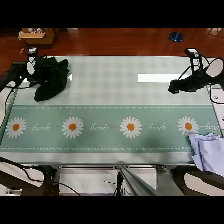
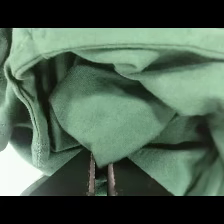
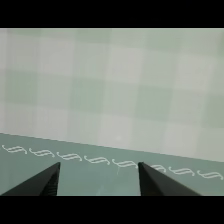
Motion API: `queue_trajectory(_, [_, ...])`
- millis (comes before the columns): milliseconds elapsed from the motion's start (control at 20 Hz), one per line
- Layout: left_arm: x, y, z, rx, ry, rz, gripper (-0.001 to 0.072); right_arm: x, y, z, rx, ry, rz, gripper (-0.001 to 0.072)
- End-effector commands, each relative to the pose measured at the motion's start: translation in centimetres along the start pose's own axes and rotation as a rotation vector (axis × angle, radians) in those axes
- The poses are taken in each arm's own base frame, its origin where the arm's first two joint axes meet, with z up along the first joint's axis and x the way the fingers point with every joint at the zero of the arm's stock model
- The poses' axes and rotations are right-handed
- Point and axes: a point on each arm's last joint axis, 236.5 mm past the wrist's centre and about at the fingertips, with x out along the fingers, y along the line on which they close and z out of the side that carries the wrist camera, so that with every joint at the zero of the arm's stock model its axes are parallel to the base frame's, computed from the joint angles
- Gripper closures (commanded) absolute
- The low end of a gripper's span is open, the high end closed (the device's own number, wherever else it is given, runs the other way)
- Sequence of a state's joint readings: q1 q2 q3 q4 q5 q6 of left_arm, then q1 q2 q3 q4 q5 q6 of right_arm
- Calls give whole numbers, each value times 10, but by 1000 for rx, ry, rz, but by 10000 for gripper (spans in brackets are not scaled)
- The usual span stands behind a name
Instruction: Fold the shirts.
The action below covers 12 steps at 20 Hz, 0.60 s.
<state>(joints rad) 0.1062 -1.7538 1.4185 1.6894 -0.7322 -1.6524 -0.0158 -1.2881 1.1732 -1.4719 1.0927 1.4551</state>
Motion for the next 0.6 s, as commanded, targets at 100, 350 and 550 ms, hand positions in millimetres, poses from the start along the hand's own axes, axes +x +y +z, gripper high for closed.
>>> queue_trajectory(100, [-82,-1,73,-18,-153,-9,682,0,0,0,-1,2,-1,165])
queue_trajectory(350, [-302,-51,163,-15,-577,-158,682,-14,0,-15,-9,47,-5,165])
queue_trajectory(550, [-467,-103,141,68,-829,-312,682,-54,-6,-13,-34,-22,-52,165])
